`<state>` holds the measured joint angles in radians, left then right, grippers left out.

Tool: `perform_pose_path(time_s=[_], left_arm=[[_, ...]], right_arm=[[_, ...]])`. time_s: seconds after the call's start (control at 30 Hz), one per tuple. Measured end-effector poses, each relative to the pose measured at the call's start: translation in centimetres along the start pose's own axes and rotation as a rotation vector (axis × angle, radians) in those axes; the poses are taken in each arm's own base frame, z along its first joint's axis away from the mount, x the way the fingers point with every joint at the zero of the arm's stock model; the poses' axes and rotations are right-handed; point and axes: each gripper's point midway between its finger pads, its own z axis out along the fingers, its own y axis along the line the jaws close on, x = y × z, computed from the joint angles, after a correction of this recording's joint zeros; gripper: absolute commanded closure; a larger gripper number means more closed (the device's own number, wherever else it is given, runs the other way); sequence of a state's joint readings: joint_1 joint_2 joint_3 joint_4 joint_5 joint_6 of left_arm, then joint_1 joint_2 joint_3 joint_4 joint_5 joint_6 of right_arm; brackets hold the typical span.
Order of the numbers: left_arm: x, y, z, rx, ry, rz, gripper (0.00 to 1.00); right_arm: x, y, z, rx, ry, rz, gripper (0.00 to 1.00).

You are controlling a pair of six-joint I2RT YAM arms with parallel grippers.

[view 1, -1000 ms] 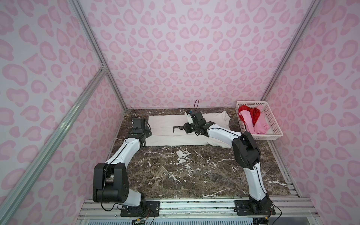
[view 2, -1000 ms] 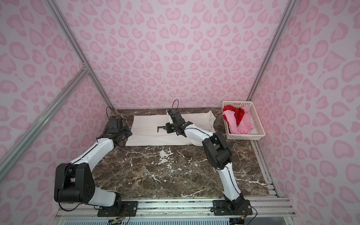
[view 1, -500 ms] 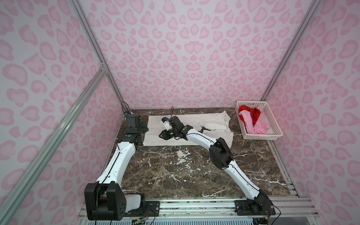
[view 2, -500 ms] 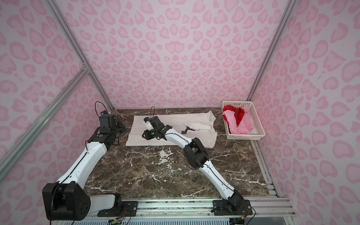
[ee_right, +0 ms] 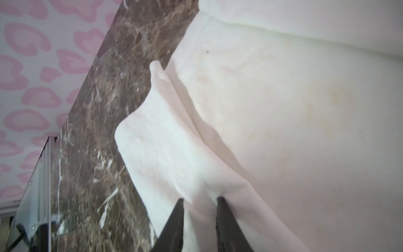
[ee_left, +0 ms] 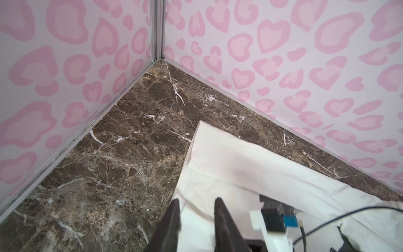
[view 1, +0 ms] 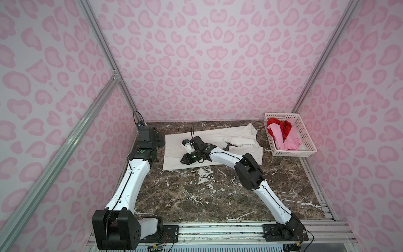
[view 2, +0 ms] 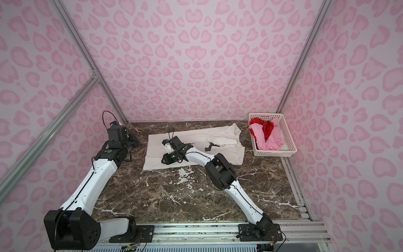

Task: Fold and stack t-shirts
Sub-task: Adjust the T-shirt at the center of the board.

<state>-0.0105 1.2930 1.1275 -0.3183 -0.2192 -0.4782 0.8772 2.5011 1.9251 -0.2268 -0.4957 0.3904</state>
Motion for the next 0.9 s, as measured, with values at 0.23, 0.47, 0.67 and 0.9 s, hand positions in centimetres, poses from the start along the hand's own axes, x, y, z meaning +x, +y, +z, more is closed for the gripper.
perform_pose_path(time_s=[0.23, 0.47, 0.67, 0.9], left_arm=[[0.2, -1.6, 2.4, 0.040, 0.050, 0.019, 0.72], [5.4, -4.4, 7.3, 0.174, 0.236, 0.038, 0.72], [11.5, -11.4, 7.8, 0.401, 0.394, 0.147, 0.64], [17.1, -22.3, 5.7, 0.693, 0.475, 0.276, 0.64]], right_arm=[[13.2, 3.5, -7.2, -0.038, 0.147, 0.046, 0.69], [22.1, 5.1, -16.0, 0.138, 0.277, 0.182, 0.68], [21.8, 6.7, -22.7, 0.233, 0.181, 0.233, 0.65], [17.3, 4.7, -29.7, 0.426, -0.058, 0.273, 0.64]])
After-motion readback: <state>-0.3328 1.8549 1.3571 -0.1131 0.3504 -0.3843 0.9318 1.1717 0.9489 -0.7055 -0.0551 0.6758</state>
